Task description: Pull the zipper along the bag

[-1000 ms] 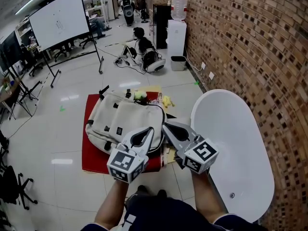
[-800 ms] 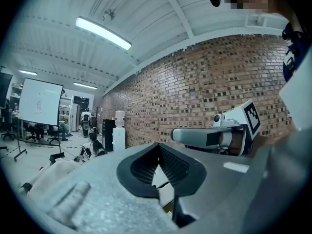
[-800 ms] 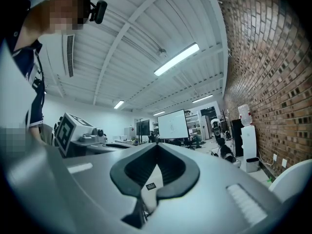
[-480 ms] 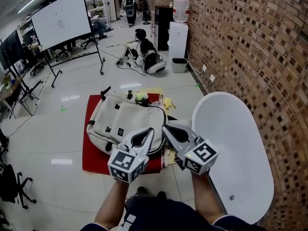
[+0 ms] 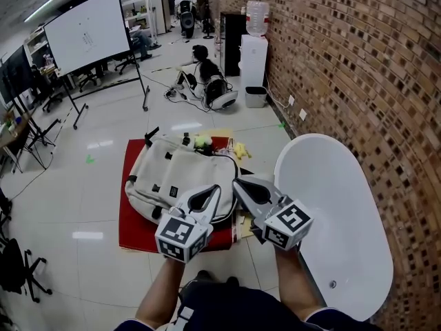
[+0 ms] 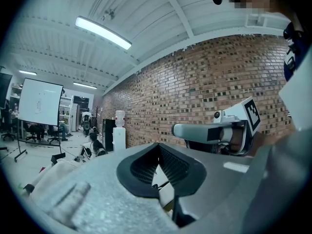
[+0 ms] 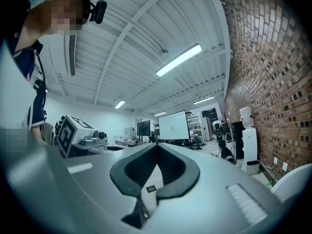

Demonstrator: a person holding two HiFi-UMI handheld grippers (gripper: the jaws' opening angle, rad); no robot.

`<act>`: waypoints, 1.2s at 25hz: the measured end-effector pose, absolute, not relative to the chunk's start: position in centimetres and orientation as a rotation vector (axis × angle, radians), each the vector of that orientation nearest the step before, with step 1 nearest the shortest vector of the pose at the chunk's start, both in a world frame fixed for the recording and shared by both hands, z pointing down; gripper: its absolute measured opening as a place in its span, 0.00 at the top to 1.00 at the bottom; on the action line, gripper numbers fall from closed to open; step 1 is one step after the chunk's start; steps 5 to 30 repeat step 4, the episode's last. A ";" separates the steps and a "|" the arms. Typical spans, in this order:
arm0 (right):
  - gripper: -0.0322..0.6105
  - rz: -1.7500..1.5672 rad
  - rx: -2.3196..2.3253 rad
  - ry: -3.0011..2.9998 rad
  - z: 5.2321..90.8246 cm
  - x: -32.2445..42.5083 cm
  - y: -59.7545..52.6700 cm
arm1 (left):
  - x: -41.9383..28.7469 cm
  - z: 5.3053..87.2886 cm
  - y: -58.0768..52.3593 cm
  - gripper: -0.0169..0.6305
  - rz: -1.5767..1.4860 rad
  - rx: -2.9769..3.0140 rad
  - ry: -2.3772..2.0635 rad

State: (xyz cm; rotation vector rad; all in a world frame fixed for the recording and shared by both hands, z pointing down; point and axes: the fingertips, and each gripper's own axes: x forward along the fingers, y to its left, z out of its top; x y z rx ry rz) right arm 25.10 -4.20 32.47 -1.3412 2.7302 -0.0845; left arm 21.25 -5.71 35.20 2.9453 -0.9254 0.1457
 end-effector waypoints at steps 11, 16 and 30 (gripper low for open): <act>0.95 -0.077 -1.338 2.735 32.3 24.9 -4.2 | 21.2 35.1 -5.7 0.97 0.145 2.952 -0.922; 0.95 -0.077 -1.338 2.735 32.3 24.9 -4.2 | 21.2 35.1 -5.7 0.97 0.145 2.952 -0.922; 0.95 -0.077 -1.338 2.735 32.3 24.9 -4.2 | 21.2 35.1 -5.7 0.97 0.145 2.952 -0.922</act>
